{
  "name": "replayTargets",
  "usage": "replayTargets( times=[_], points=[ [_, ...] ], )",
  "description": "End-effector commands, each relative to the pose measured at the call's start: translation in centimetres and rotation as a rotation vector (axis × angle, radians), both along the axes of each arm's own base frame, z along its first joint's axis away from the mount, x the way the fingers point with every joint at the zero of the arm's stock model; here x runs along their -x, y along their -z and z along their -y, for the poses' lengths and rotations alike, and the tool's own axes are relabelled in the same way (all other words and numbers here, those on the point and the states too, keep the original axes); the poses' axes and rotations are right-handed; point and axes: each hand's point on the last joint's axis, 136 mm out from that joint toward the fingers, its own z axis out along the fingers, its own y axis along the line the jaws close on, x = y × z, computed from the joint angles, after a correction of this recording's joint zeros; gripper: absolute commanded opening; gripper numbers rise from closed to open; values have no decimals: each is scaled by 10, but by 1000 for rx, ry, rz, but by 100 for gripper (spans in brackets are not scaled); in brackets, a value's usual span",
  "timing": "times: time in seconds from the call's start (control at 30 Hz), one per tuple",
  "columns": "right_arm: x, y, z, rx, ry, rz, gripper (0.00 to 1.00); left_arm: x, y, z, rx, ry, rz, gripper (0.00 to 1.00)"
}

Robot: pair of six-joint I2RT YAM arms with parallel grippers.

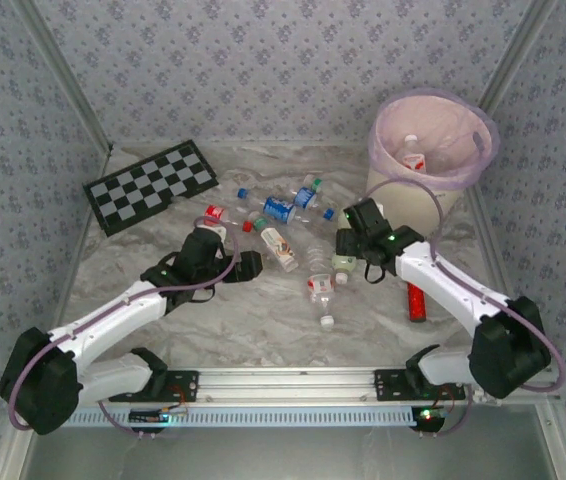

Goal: Put the plastic bottles in the bin

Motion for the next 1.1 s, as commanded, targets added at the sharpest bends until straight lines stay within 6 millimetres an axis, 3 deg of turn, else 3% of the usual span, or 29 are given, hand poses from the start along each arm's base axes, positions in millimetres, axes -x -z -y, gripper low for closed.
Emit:
replayTargets(
  times=[0.0, 0.2, 0.33, 0.77, 0.9, 1.03, 1.07],
  points=[
    [-34, 1, 0, -119, 111, 112, 72, -6, -16, 6, 47, 6, 27, 99],
    [-52, 35, -20, -146, 91, 67, 69, -3, -14, 2, 55, -14, 23, 99],
    [-57, 50, -28, -134, 79, 34, 80, -1, -13, 1, 54, -12, 22, 99],
    [-57, 65, -26, -39, 79, -29, 90, -1, -10, -1, 48, -17, 13, 99],
    [-52, 61, -25, -38, 71, -26, 79, -3, -10, 1, 43, -14, 12, 99],
    [-48, 56, -24, -33, 58, -24, 55, -5, -11, 5, 49, -4, 9, 99],
    [-48, 51, -22, -23, 55, -18, 53, -6, -13, 6, 52, 1, 9, 99]
  ],
)
